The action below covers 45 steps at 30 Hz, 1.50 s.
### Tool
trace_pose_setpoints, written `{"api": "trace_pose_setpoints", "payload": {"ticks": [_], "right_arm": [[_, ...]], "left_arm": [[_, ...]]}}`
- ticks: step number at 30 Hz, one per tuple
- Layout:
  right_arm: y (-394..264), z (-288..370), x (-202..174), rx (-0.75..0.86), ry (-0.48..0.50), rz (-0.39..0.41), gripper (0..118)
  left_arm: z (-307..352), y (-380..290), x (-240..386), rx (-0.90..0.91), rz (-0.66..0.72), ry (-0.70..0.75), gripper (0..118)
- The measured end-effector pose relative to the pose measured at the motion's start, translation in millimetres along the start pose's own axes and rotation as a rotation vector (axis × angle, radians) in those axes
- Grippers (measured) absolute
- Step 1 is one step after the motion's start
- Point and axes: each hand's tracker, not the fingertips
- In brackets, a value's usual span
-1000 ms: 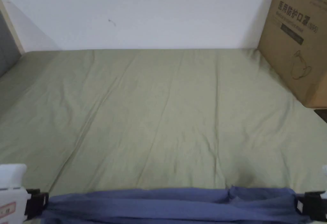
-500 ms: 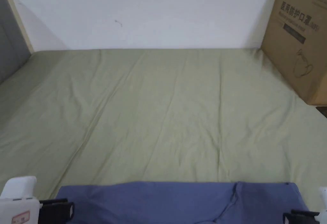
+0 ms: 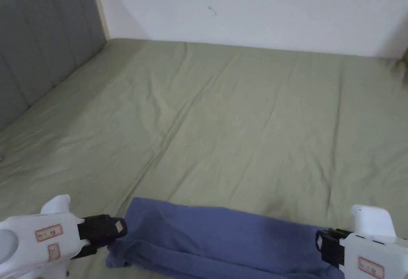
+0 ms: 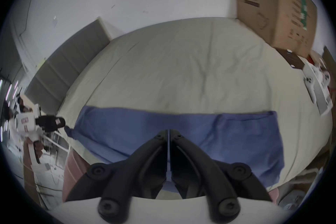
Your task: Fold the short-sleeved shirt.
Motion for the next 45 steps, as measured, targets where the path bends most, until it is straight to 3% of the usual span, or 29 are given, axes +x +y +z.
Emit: {"api": "trace_pose_setpoints", "payload": {"ticks": [1, 2, 3, 4, 5, 10, 13, 14, 15, 16, 19, 20, 22, 24, 32, 36, 38, 39, 40, 42, 43, 45], "right_arm": [[-1, -5, -6, -0.012, 0.016, 0.005, 3], [-1, -10, -11, -0.026, 0.036, 0.012, 3], [-2, -15, -16, -0.037, 0.050, 0.017, 3], [-3, -18, -25, -0.047, 0.060, 0.027, 3], [-3, -21, -31, -0.057, 0.070, 0.043, 3], [-7, -26, -63, -0.091, 0.066, 0.152, 3], [-8, -27, -66, -0.096, 0.060, 0.165, 3], [-9, -27, -65, -0.097, 0.054, 0.166, 3], [-10, -27, -65, -0.096, 0.038, 0.174, 3], [-12, -26, -65, -0.097, 0.005, 0.193, 3], [-17, -23, -54, -0.099, -0.047, 0.235, 3], [-18, -22, -46, -0.098, -0.045, 0.228, 3], [-19, -17, -31, -0.095, -0.040, 0.181, 3], [-20, -10, -18, -0.089, -0.055, 0.127, 3], [-29, 23, 39, -0.053, -0.125, -0.038, 3], [-43, 36, 74, -0.033, -0.216, -0.112, 3], [-51, 44, 87, -0.036, -0.222, -0.147, 3], [-56, 48, 94, -0.037, -0.225, -0.173, 3], [-60, 52, 100, -0.037, -0.232, -0.193, 3], [-69, 58, 109, -0.046, -0.253, -0.213, 3], [-72, 62, 113, -0.049, -0.265, -0.221, 3], [-79, 69, 115, -0.051, -0.285, -0.241, 3]], "left_arm": [[-3, -1, -7, -0.013, 0.021, -0.006, 24], [-12, 0, -18, -0.029, 0.049, -0.007, 60], [-17, -2, -24, -0.036, 0.073, -0.018, 87], [-20, -4, -29, -0.034, 0.102, -0.024, 106], [-22, -6, -33, -0.018, 0.138, -0.039, 116], [-54, -19, -43, -0.085, 0.322, -0.184, 114], [-59, -19, -43, -0.046, 0.333, -0.220, 114], [-69, -16, -53, -0.027, 0.343, -0.214, 104], [-71, -17, -56, 0.012, 0.380, -0.172, 67], [-83, -21, -58, -0.049, 0.408, -0.136, 4], [-82, -17, -56, -0.030, 0.424, -0.174, 7], [-77, -10, -51, -0.029, 0.368, -0.147, 7], [-64, 2, -33, -0.010, 0.260, -0.067, 7], [-56, 13, -5, 0.013, 0.188, -0.105, 7], [-48, -20, 210, -0.030, -0.449, -0.179, 7], [-97, -87, 263, -0.123, -0.720, -0.248, 7], [-130, -116, 271, -0.213, -0.729, -0.247, 8], [-147, -129, 273, -0.243, -0.728, -0.255, 13], [-162, -139, 272, -0.273, -0.701, -0.256, 26], [-182, -150, 267, -0.348, -0.666, -0.222, 86], [-183, -150, 265, -0.359, -0.631, -0.192, 105], [-173, -141, 258, -0.350, -0.612, -0.213, 101]]}}
